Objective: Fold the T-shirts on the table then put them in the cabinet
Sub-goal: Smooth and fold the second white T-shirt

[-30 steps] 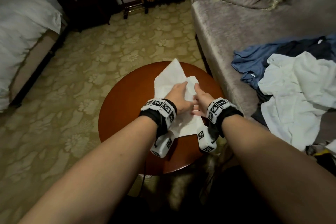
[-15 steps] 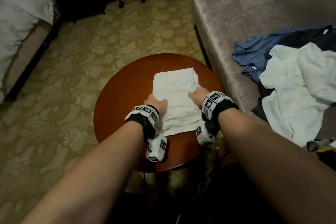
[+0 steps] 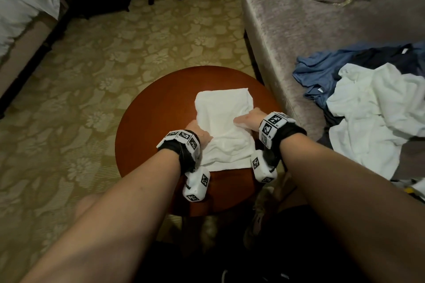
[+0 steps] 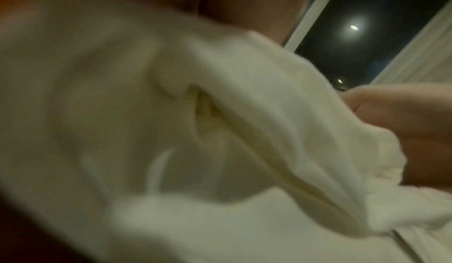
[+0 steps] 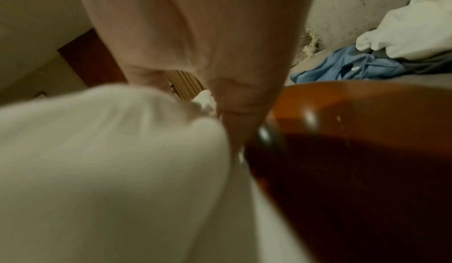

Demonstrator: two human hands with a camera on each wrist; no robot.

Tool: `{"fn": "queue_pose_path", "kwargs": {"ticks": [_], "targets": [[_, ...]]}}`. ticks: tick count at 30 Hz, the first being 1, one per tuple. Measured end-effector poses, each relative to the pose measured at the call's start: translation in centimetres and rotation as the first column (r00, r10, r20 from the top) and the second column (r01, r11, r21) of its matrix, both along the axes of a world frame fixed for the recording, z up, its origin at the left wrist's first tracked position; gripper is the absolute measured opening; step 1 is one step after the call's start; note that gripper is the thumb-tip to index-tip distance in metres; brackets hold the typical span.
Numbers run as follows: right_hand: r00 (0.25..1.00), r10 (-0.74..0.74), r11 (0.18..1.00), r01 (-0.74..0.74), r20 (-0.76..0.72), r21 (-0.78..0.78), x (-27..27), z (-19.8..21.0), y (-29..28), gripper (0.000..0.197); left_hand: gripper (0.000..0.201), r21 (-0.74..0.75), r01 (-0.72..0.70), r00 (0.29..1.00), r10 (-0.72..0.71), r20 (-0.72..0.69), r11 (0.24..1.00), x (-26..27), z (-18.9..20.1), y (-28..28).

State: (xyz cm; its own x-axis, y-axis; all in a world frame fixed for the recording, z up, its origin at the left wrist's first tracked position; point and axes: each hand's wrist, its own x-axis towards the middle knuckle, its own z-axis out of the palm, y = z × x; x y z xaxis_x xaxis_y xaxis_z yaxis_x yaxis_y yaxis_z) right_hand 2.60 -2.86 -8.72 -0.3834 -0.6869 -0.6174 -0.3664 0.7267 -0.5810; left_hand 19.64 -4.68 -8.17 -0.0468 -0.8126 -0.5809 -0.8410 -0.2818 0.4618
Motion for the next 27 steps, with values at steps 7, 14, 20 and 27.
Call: {"fn": "queue_pose_path", "kwargs": {"ticks": [7,14,20,27], "targets": [[0.854,0.120,0.917,-0.290,-0.507,-0.272,1.1,0.3,-0.7,0.050,0.074,-0.235,0.284,0.936,-0.216,0.276,0.930,3.0,1.0,-2.4],[0.601,0.657,0.734,-0.648,-0.455,0.204,3.4,-2.5,-3.0,0.057,0.102,0.025,0.328,0.879,-0.315,0.358,0.944,4.5,-1.8,-1.0],[0.646,0.618,0.785,-0.528,-0.448,0.323,3.8,-3.0,-2.8,0.082,0.137,0.074,0.385,0.854,-0.385,0.351,0.920,5.6,-2.8,-0.9],[0.829,0.289,0.956,-0.276,-0.478,0.099,3.9,-0.8,-2.2,0.099,0.141,0.014,0.433,0.842,-0.410,0.351,0.901,6.4,-3.9,-1.2]]}}
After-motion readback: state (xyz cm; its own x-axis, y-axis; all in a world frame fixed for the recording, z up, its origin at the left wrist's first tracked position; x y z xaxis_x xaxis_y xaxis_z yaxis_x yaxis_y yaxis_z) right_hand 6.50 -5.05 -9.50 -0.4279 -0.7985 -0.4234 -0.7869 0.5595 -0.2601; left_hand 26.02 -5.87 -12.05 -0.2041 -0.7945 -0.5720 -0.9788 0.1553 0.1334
